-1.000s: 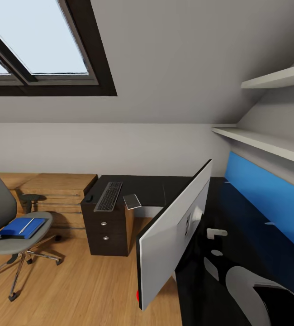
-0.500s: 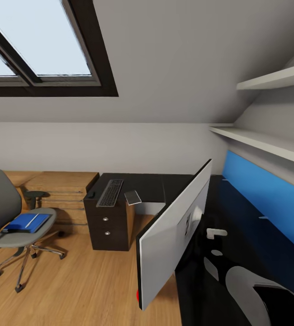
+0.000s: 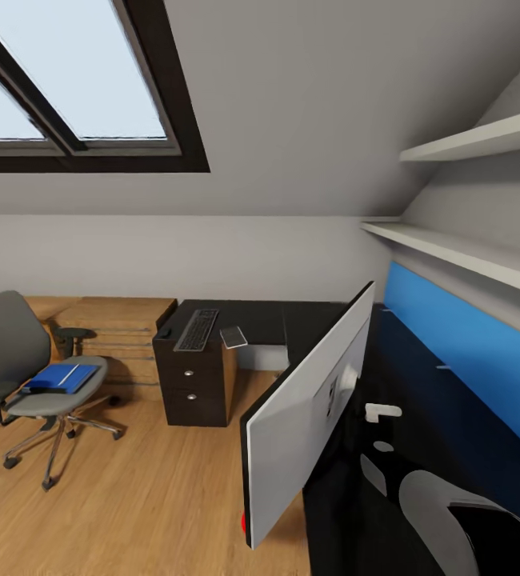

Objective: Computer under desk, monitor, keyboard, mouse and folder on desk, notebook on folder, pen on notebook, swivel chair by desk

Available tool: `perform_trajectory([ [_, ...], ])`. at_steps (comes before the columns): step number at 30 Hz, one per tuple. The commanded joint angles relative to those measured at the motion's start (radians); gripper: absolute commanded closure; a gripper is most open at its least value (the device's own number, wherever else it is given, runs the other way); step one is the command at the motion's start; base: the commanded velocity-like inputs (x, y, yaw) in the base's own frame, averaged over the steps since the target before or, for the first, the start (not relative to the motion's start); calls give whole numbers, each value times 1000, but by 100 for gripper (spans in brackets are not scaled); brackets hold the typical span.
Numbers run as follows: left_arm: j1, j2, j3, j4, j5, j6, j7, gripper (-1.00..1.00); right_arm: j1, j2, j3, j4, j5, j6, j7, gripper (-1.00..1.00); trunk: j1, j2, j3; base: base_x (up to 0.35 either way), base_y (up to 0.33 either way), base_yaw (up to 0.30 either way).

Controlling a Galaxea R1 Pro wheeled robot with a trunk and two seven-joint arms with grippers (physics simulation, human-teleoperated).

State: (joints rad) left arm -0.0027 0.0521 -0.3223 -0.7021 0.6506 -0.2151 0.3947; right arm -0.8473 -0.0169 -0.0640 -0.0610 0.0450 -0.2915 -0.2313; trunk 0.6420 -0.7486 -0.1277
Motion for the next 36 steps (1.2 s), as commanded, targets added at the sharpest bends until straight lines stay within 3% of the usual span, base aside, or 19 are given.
perform_trajectory([
  [1, 0, 2, -7, -2, 11, -6, 7, -100, -1, 0, 0, 1, 3, -5, -2, 100, 0, -1, -1, -260, -228, 0],
  [23, 0, 2, -7, 9, 10, -6, 7, -100, -1, 0, 0, 1, 3, -5, -3, 100, 0, -1, -1, -32, -318, 0],
  [27, 0, 7, -2, -45, 8, -2, 9, -100, -1, 2, 0, 1, 3, -5, -3, 100, 0, -1, -1, 3, -78, 0],
  [29, 0, 30, 9, -108, 9, 11, 9, -100, -1, 3, 0, 1, 3, -4, -3, 100, 0, -1, -1, 1, -27, 0],
  [31, 0, 61, 24, -184, 12, 55, 9, -100, -1, 3, 0, 1, 3, -4, -3, 100, 0, -1, -1, 1, -14, 0],
  [34, 0, 95, 69, -338, 17, 209, 10, -100, -1, 3, 0, 1, 3, -4, -3, 100, 0, -1, -1, 0, -6, 0],
  [36, 0, 102, 205, -626, 21, 486, 13, -100, -1, 3, 0, 1, 3, -4, -3, 100, 0, -1, -1, 0, -1, 0],
])
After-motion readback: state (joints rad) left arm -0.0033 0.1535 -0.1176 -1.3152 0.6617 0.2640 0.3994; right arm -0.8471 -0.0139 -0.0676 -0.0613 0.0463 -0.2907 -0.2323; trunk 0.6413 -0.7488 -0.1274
